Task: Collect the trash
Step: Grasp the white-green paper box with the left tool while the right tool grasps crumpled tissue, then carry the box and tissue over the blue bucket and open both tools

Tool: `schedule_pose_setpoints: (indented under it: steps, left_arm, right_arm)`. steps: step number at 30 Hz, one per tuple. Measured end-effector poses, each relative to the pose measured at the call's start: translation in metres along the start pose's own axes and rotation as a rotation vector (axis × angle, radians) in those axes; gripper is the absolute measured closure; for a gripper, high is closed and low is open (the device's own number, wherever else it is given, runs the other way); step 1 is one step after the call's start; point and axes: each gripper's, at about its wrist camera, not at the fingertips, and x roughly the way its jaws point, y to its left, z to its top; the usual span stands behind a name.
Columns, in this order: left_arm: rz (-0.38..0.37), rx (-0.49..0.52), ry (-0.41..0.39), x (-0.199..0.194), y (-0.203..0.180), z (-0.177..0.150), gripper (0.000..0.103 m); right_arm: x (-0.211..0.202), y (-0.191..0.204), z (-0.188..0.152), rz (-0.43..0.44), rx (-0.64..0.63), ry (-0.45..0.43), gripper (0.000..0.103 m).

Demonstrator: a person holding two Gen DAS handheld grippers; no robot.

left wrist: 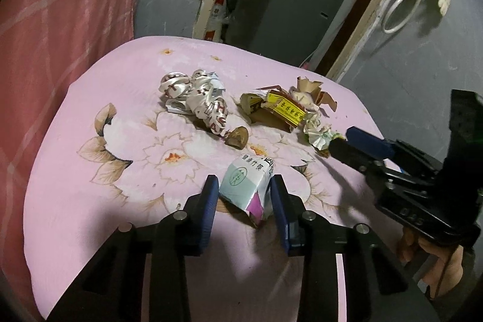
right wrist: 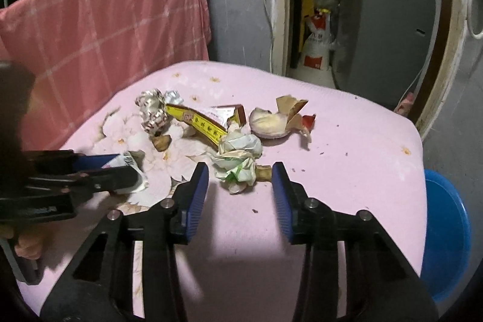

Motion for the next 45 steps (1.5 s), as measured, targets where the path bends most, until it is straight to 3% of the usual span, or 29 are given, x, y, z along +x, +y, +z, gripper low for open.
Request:
schedule_pose_setpoints:
  steps: [3, 9, 17, 26, 36, 40, 45]
  left_arm:
    - [0.003, -0.014, -0.004, -0.003, 0.003, 0.000, 0.074]
    - [-0.004, -0.031, -0.011, -0.007, 0.004, 0.000, 0.076]
    - [-0.040, -0.015, -0.075, -0.021, -0.011, -0.001, 0.076]
    - [-0.083, 0.043, -0.261, -0.054, -0.057, 0.009, 0.076]
    - [-0.195, 0.162, -0.498, -0.083, -0.158, 0.030, 0.076]
    - [-0.240, 0.204, -0.546, -0.084, -0.193, 0.034, 0.076]
    - [-0.284, 0.260, -0.551, -0.068, -0.233, 0.041, 0.076]
  right_arm:
    - [0.006, -0.001, 0.001, 0.007, 0.005, 0.029, 0.079]
    - [0.000, -0.001, -0.003, 0.000, -0.001, 0.008, 0.093]
    - [-0.030, -0.002, -0.011, -0.033, -0.005, -0.089, 0.094]
    - [-0.100, -0.016, -0.011, -0.086, 0.037, -0.310, 0.094]
    - [-0.204, -0.046, -0.018, -0.228, 0.087, -0.593, 0.094]
    - [-0.239, -0.063, -0.026, -0.312, 0.096, -0.677, 0.094]
    - [-0.264, -0.092, -0.040, -0.387, 0.133, -0.706, 0.094]
